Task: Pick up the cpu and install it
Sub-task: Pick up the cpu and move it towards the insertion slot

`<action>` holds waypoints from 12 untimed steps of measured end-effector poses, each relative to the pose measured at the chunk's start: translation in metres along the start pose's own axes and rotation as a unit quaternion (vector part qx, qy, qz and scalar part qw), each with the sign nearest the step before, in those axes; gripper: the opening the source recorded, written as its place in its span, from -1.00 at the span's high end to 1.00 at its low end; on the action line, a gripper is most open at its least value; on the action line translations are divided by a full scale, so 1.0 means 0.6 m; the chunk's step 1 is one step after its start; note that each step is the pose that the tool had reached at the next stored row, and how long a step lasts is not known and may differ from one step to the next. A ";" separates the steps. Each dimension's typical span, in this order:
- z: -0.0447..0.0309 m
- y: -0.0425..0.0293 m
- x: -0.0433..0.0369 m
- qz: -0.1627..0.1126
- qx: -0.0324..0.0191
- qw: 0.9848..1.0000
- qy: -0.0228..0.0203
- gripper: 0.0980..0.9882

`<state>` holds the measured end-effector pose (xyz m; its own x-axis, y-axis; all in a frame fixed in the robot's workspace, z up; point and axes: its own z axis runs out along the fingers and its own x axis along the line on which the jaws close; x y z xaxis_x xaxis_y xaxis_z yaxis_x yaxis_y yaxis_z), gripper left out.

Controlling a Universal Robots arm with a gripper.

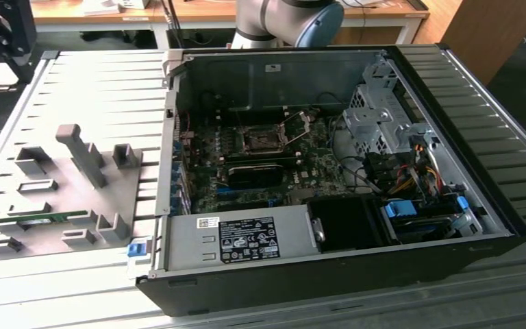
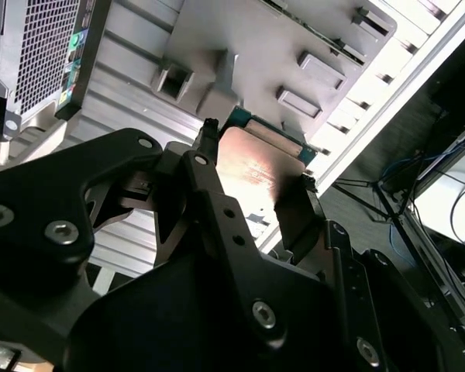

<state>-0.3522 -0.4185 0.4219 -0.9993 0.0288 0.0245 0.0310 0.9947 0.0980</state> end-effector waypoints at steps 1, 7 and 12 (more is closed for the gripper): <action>0.000 0.000 -0.004 0.000 0.000 1.000 0.000 0.00; -0.001 0.001 -0.029 0.000 0.000 1.000 0.000 0.00; -0.001 0.002 -0.050 0.000 0.000 1.000 0.000 0.00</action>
<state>-0.3219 -0.4185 0.4219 -0.9993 0.0288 0.0246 0.0311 0.9947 0.0979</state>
